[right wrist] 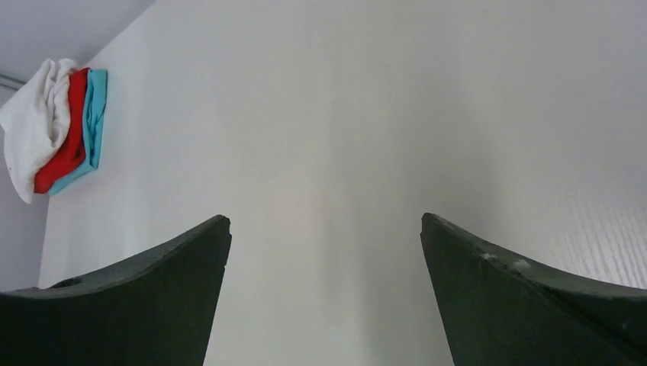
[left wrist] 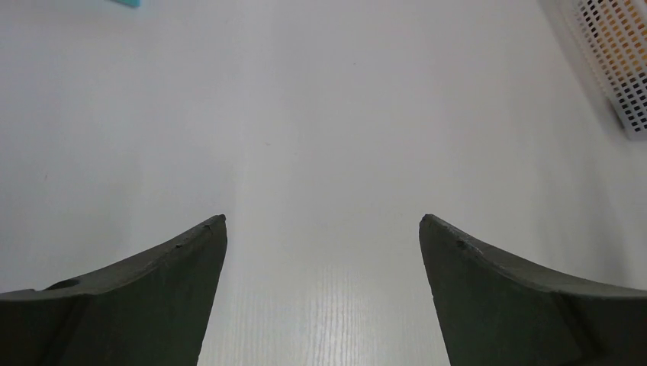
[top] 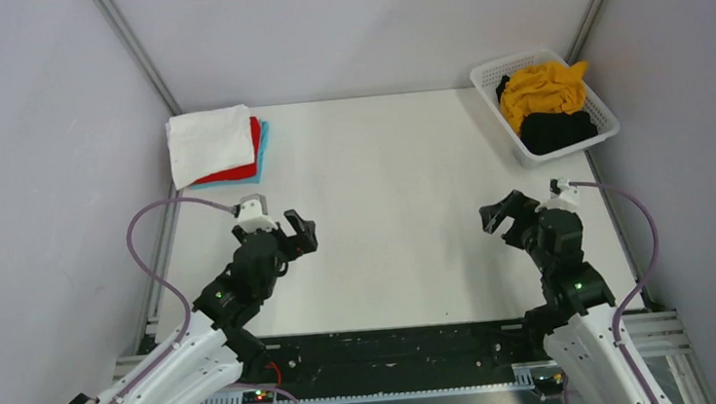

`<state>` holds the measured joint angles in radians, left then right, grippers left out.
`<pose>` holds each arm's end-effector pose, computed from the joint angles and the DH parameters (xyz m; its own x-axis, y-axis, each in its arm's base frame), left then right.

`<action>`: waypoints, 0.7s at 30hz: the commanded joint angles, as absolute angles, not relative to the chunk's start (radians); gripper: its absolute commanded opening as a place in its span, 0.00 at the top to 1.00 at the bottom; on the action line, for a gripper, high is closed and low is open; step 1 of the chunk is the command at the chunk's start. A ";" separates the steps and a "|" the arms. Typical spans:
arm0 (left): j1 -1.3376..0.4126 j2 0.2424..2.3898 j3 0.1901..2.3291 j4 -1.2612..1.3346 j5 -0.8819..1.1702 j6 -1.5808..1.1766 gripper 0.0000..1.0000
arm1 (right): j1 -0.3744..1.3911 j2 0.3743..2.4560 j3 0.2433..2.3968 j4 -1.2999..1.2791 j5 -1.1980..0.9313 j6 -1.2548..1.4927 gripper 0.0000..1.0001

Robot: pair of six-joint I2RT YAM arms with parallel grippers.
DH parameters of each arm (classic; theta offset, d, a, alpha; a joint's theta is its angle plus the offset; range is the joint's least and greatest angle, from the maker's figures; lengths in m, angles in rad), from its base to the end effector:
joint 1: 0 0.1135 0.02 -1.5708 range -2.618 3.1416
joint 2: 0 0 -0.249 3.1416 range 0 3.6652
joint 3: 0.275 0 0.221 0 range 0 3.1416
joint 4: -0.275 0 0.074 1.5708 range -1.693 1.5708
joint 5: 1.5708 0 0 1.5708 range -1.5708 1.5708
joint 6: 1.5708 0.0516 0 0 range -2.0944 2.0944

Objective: Fold and stack the t-shirts
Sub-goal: Grab crumpled tshirt from bin with the right arm

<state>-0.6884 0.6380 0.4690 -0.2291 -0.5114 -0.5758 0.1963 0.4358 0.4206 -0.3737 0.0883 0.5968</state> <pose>0.1314 -0.0754 0.2391 -0.3631 -0.3162 -0.8765 0.0095 0.9394 -0.3428 0.1224 0.0197 0.2278 -0.3718 0.4968 -0.7842 0.1145 0.8628 0.4924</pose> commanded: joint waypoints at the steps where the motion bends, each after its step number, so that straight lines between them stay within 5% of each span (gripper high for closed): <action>1: -0.683 0.660 0.473 -0.126 -0.505 -0.573 0.00 | 0.194 0.482 0.508 -0.257 0.120 0.541 0.01; 9: -0.675 0.680 0.468 -0.028 -0.506 -0.544 0.00 | 0.135 0.903 0.917 -0.300 0.308 0.380 0.01; 21: -0.628 0.720 0.465 -0.010 -0.519 -0.505 0.00 | -0.143 1.682 1.571 -0.305 0.114 0.186 0.00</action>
